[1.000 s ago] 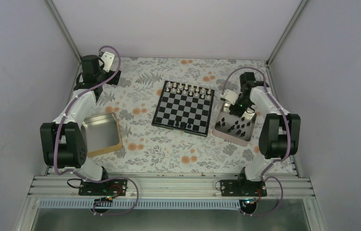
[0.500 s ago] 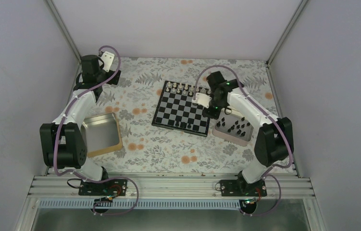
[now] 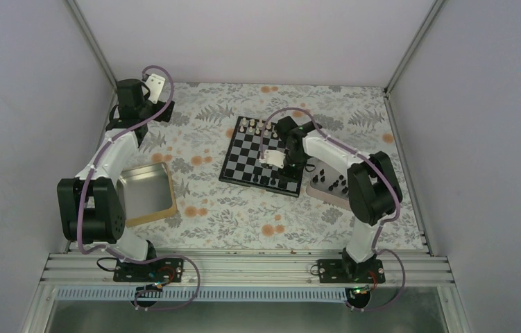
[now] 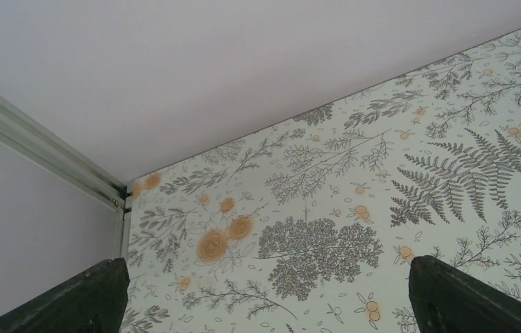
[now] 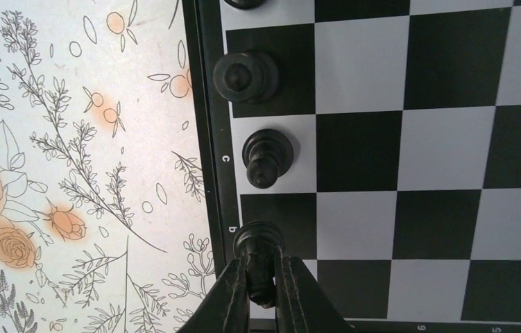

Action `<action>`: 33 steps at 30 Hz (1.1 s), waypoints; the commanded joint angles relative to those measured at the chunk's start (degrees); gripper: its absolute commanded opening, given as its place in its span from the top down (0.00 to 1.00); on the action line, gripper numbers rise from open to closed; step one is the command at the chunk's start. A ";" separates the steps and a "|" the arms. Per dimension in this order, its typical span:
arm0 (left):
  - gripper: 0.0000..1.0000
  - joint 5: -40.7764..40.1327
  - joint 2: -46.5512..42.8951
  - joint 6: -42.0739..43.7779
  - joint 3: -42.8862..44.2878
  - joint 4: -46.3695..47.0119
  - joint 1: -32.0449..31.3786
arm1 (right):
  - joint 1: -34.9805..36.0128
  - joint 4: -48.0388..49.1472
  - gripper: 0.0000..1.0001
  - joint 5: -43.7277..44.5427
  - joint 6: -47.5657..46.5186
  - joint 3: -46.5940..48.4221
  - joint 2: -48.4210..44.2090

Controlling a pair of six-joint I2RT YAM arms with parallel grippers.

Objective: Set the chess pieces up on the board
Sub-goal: Place the chess piece on the chessboard.

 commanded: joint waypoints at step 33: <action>0.00 0.71 -1.06 -0.06 0.10 0.45 0.02 | 1.05 1.89 0.65 4.26 1.16 -1.83 -0.61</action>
